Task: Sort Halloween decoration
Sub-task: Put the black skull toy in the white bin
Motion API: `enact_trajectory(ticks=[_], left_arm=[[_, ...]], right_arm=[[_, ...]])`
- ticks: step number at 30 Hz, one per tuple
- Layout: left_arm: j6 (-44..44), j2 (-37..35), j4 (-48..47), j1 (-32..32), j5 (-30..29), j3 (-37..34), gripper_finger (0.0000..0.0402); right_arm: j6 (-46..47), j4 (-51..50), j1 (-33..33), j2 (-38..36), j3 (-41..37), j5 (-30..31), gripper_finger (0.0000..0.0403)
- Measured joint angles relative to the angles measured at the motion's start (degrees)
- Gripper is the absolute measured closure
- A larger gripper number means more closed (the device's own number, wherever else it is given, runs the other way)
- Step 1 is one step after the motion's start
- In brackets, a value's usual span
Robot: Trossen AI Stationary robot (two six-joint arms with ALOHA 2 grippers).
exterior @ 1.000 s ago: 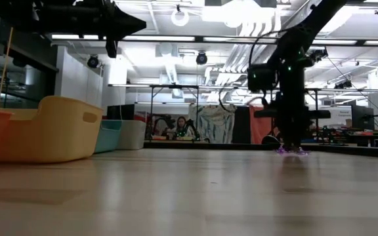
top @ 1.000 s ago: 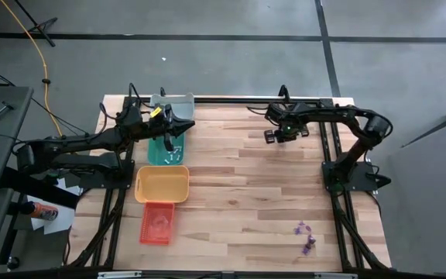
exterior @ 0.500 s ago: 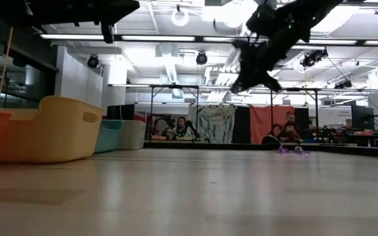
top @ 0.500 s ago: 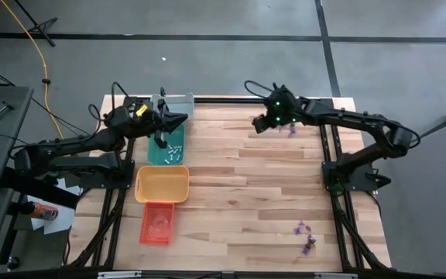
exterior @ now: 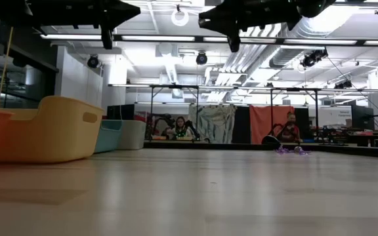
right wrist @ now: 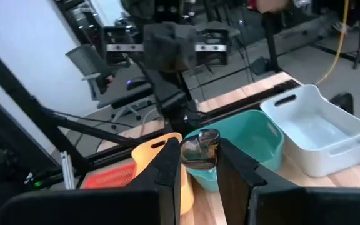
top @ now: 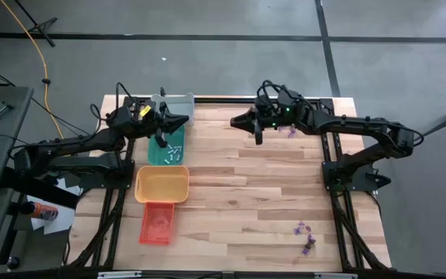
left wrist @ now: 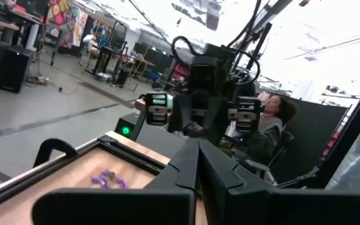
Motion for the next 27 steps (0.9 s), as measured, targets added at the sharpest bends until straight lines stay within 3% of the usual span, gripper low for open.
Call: enact_trajectory(ticks=[18,23,27], left_arm=[[0.0,0.0,0.5,0.0,0.0,0.0,0.0401],[-1.6,0.0,10.1,0.0,0.0,-0.1,0.0402],[-1.5,0.0,19.5,0.0,0.0,-0.1,0.0401]], right_arm=[[3.1,0.1,0.8,0.3,0.0,1.1,0.0345],[7.7,-0.5,0.8,4.5,1.4,4.7,0.0345],[7.6,-0.3,0.8,13.1,7.8,6.8,0.0345]])
